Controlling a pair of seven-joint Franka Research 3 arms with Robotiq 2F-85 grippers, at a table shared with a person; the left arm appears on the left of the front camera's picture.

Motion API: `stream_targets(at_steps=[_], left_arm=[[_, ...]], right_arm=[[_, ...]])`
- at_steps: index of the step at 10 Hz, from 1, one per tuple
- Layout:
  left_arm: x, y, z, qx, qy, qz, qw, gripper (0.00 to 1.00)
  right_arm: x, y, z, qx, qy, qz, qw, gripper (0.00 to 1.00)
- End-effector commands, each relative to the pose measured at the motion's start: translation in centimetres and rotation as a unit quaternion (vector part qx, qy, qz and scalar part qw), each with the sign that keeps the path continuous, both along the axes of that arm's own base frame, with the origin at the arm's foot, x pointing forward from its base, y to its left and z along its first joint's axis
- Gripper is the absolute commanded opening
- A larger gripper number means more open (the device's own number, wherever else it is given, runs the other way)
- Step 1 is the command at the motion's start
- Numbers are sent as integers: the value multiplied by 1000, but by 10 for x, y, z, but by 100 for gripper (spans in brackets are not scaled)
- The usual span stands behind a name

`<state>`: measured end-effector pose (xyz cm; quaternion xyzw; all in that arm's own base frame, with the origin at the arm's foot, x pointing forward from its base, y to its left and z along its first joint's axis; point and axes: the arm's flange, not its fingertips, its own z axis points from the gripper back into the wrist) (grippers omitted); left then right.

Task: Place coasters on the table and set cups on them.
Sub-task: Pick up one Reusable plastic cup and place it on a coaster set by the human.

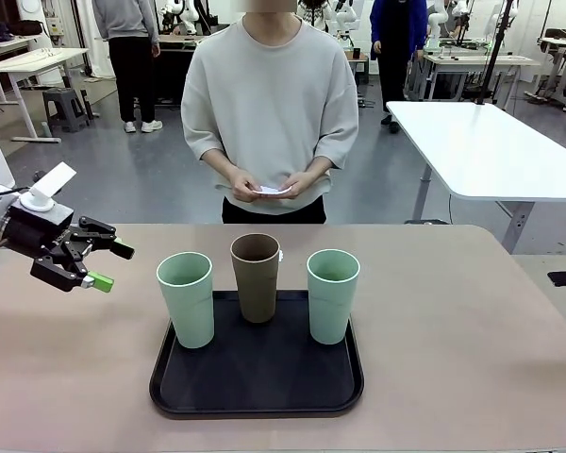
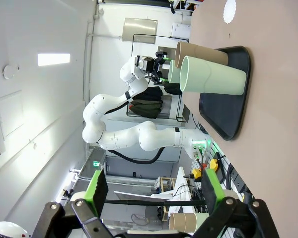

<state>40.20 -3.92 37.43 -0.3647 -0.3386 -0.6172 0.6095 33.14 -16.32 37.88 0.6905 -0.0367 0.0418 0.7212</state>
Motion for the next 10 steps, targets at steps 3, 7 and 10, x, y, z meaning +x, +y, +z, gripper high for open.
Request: stream_targets(at_steps=[3,7,10], left_arm=[[5,-14,-20,-73,-17,-28,997,100],[7,-21,-36,-104,-59,-32,992,100],[17,-24,-52,-109,-44,-4,993,100]], right_arm=[[1,-1,1,7,-1,0,1000,100],[1,-1,1,7,-1,0,1000,100],[1,-1,1,7,-1,0,1000,100]])
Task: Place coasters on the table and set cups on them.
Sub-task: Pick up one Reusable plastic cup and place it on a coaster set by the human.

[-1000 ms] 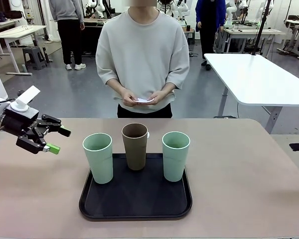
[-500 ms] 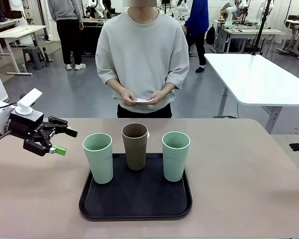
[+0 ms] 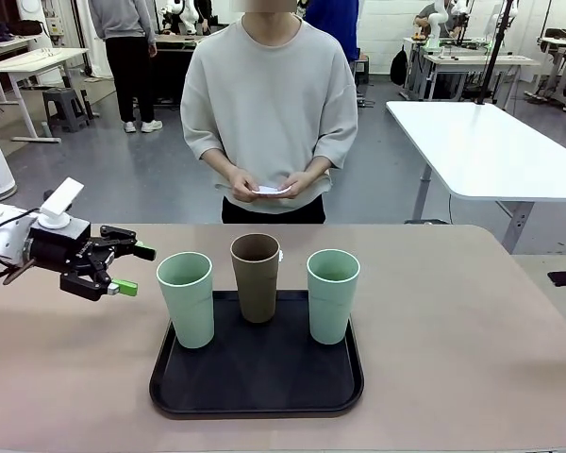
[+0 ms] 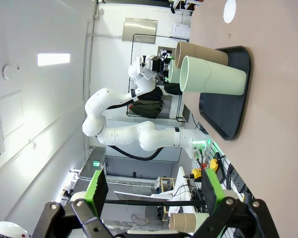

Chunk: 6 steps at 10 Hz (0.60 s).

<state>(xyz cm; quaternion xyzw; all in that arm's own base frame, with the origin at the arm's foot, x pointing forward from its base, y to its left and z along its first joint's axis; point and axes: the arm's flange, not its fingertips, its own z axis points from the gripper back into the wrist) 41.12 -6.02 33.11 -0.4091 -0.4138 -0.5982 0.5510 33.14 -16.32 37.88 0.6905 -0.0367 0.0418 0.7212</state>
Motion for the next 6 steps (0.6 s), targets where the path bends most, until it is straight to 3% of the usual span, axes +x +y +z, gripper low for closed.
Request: stream_targets(at_steps=[1,6], left_arm=[[11,-4,-13,-10,-6,9,1000,100],[19,-11,-33,-18,-5,-14,1000,100]], right_arm=[[1,-1,1,7,-1,0,1000,100],[1,-1,1,7,-1,0,1000,100]])
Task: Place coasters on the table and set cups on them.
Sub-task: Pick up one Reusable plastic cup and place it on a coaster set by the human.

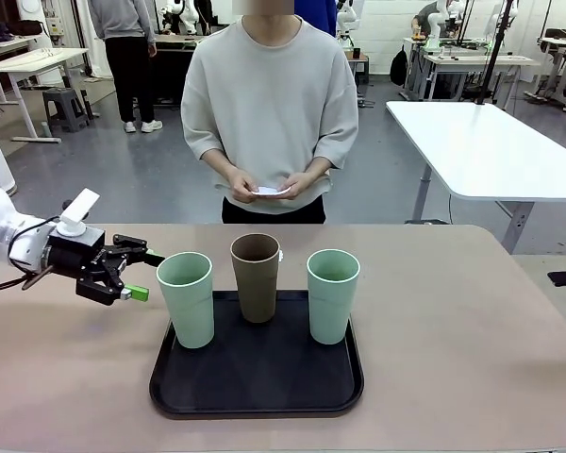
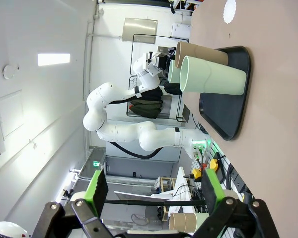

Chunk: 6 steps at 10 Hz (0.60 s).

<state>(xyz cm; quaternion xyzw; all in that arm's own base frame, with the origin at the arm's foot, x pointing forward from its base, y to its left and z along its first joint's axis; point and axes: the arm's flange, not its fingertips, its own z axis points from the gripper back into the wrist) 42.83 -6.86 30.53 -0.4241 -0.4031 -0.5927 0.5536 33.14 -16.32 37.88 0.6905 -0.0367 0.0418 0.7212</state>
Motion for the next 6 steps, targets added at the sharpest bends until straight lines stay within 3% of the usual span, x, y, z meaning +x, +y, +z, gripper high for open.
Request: stream_targets(at_steps=[1,6], left_arm=[[3,-5,-12,-16,-23,-20,999,100],[-1,-15,-28,-26,-21,-50,998,100]], right_arm=[[1,-1,1,7,-1,0,1000,100],[1,-1,1,7,-1,0,1000,100]])
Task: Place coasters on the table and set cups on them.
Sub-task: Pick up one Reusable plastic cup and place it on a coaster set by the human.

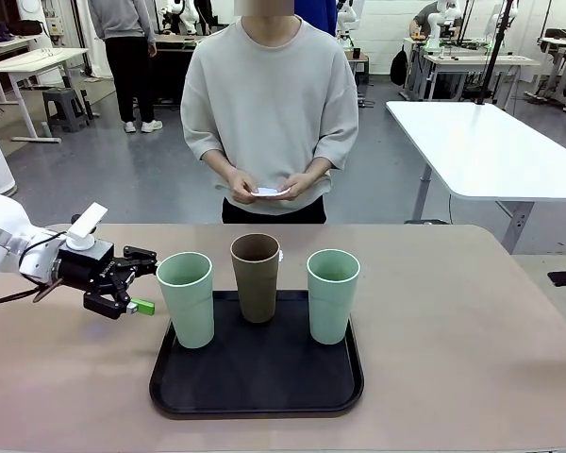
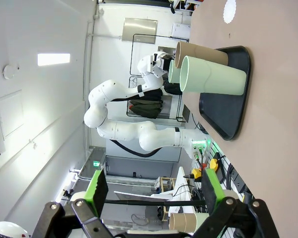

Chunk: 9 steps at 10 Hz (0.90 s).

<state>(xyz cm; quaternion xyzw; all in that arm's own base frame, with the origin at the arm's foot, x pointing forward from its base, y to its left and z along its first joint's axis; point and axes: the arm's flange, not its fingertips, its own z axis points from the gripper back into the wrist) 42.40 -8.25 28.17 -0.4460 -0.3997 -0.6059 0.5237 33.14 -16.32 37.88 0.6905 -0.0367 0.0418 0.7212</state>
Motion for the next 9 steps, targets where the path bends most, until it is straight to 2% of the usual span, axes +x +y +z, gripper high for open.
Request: stream_targets(at_steps=[1,2,9], left_arm=[[3,-3,-7,-11,-19,-18,1000,100],[2,-5,-8,-16,-28,-28,999,100],[5,-27,-28,-13,-22,-54,998,100]], right_arm=[[1,-1,1,7,-1,0,1000,100],[1,-1,1,7,-1,0,1000,100],[1,-1,1,7,-1,0,1000,100]])
